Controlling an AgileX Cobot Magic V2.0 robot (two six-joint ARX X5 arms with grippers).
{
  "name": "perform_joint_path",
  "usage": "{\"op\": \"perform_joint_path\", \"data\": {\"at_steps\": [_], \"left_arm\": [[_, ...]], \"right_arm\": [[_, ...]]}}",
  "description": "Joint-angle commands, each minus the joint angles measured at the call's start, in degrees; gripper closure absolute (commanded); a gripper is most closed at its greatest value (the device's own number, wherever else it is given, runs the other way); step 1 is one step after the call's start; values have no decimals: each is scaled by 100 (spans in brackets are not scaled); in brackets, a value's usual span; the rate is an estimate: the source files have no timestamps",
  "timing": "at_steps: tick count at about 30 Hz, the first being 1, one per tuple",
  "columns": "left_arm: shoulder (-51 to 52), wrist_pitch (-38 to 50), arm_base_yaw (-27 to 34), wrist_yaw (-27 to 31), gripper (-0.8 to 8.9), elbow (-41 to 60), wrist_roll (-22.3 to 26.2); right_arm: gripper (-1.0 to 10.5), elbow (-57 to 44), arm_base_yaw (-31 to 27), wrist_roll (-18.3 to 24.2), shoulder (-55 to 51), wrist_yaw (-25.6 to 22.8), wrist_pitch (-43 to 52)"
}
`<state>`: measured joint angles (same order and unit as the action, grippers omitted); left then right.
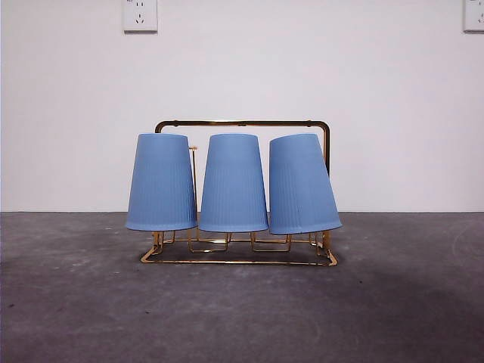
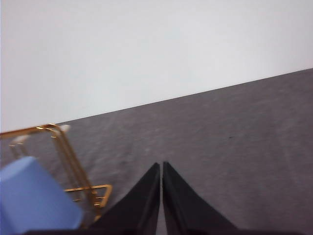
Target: The left arm pick up the left cup on cup holder and place it on desk, then the right arm insert the right cup into the first cup, and then the left arm insert the mid cup into the first cup
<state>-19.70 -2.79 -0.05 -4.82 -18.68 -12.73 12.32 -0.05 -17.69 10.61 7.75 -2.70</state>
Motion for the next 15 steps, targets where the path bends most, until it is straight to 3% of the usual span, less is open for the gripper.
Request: {"op": "perform_joint_path", "data": {"at_steps": [1,9,15], "left_arm": [[-509,-76,-2,-319,805,-529,-44],[-1792,-1058,-9,-1460,805,-2122,28],[-2581,-2135,-131,-2612,805,-3305,422]], "right_arm": [[935,442,22,-247,367,197,-149],[935,1961,85,-210,1521,1248,-1016],[935,3058,85,264,2398,2312,-1961]]}}
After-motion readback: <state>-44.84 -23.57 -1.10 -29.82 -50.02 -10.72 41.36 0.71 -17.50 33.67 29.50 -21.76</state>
